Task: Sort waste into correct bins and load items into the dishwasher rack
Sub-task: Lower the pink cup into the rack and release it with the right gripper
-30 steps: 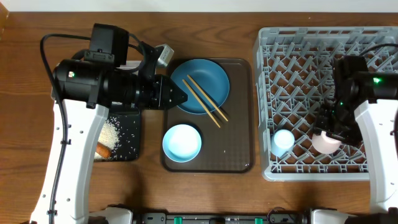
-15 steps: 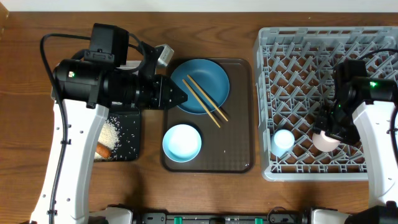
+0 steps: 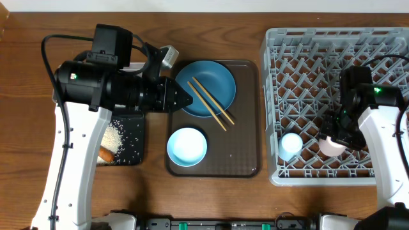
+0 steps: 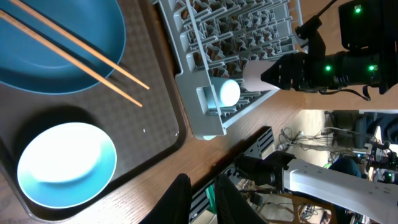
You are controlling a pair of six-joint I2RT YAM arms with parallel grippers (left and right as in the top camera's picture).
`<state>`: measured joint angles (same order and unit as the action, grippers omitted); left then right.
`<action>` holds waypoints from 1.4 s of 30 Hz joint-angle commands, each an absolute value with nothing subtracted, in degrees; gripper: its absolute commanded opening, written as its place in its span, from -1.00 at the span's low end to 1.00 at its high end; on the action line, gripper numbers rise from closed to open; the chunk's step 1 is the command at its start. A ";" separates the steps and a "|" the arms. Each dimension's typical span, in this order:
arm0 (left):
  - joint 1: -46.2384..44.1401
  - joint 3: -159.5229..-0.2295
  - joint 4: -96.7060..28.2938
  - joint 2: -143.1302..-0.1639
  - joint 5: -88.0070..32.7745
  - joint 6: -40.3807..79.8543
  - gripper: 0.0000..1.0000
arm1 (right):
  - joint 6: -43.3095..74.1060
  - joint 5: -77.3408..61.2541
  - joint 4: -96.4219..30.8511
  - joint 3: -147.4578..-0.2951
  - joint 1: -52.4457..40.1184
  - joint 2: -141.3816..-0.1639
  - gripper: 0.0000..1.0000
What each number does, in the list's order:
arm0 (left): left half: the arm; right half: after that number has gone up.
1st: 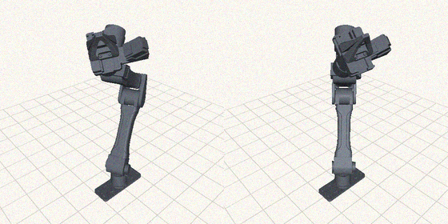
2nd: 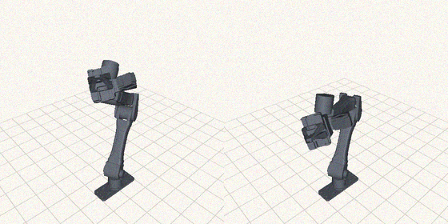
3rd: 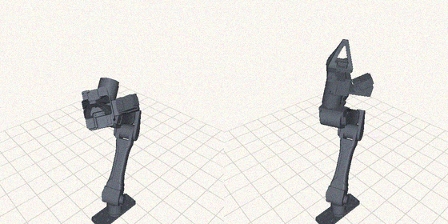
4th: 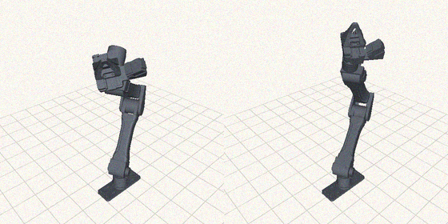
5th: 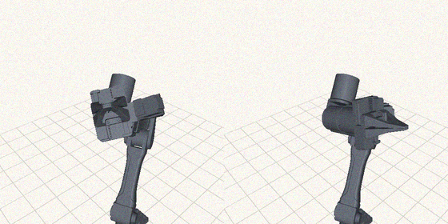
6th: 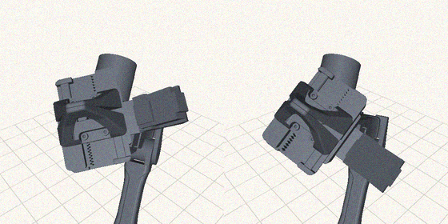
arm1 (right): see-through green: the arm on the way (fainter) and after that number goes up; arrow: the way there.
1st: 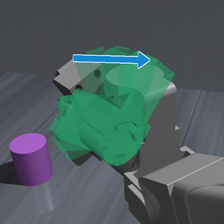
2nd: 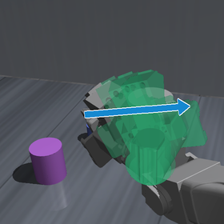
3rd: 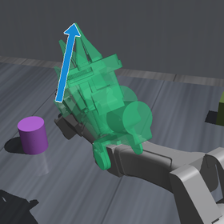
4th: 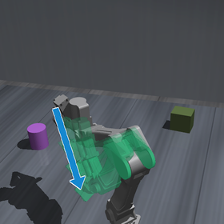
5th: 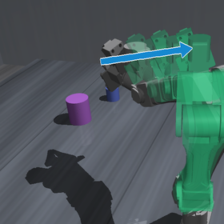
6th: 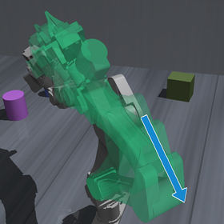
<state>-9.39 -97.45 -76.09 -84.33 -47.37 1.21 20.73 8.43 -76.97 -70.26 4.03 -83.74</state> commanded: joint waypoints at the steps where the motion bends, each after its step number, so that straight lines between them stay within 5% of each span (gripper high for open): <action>1: -9.41 -97.62 -76.29 -84.36 -46.85 0.45 -0.66 | 20.10 8.82 -76.93 -70.08 5.02 -83.61 -0.18; 7: -9.41 -97.62 -76.25 -84.36 -46.85 0.45 -0.66 | 20.08 8.82 -76.97 -70.08 5.04 -83.61 0.05; 14: -9.41 -97.62 -76.25 -84.36 -46.87 0.45 -0.66 | 20.08 8.78 -77.30 -70.11 5.02 -83.61 0.88; 25: -9.41 -97.62 -75.77 -84.36 -46.83 0.45 -0.66 | 14.06 0.78 -79.83 -76.12 5.02 -83.59 0.91; 36: -9.45 -96.60 -76.90 -84.36 -42.30 0.43 -0.66 | -8.49 -35.31 -85.97 -88.53 4.89 -83.20 0.99; 42: -9.47 -91.74 -77.28 -84.36 -35.73 0.47 -0.66 | -10.39 -37.91 -87.96 -88.36 3.05 -83.22 0.98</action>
<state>-9.45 -94.74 -76.69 -84.33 -41.78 1.21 -5.80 -32.05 -87.50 -87.79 3.95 -83.61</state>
